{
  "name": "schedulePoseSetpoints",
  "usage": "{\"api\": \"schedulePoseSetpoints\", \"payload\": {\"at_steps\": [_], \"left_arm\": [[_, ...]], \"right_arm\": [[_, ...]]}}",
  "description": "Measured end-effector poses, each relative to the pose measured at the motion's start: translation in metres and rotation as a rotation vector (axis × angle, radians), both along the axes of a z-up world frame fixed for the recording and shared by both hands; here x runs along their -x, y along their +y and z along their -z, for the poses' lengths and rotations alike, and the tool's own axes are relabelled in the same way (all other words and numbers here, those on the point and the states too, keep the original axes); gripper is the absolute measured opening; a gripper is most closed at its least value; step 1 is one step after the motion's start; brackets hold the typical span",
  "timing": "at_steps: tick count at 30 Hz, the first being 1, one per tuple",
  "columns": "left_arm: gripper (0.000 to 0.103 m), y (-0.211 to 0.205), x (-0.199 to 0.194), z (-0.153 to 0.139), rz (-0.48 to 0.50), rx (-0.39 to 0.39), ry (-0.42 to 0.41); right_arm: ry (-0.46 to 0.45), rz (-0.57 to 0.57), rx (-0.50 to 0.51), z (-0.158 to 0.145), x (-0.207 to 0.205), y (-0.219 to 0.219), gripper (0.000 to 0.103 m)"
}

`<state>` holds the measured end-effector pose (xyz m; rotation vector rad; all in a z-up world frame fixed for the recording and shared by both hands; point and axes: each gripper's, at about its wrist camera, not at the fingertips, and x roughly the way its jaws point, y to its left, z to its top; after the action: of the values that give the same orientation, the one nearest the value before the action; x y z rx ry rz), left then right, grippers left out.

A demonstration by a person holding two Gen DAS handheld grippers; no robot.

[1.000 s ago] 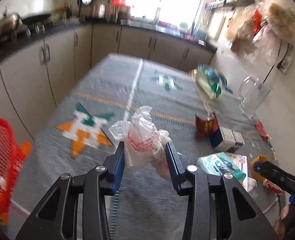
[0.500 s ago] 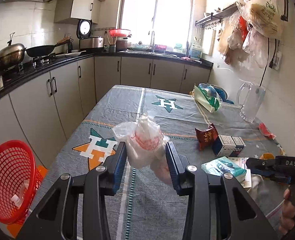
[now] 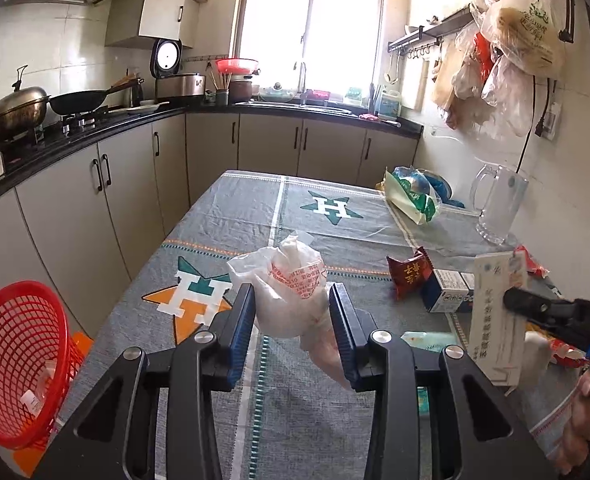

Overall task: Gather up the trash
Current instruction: 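Hold the white bag with the left tool while the right tool grasps a white medicine box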

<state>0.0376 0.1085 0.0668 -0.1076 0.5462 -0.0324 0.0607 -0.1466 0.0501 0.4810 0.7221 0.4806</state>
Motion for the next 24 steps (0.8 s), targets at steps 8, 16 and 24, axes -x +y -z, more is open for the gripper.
{"api": "schedulePoseSetpoints", "payload": {"at_steps": [8, 16, 24], "left_arm": [[0.034, 0.0, 0.003, -0.002, 0.014, 0.008, -0.018], [0.033, 0.0, 0.006, -0.002, 0.018, 0.003, -0.026], [0.033, 0.0, 0.006, -0.002, 0.019, 0.001, -0.024]], "right_arm": [[-0.082, -0.017, -0.037, -0.016, 0.013, 0.0, 0.015], [-0.105, -0.057, -0.026, -0.019, 0.019, 0.012, 0.015], [-0.104, -0.077, -0.018, -0.016, 0.015, 0.014, 0.015]]}}
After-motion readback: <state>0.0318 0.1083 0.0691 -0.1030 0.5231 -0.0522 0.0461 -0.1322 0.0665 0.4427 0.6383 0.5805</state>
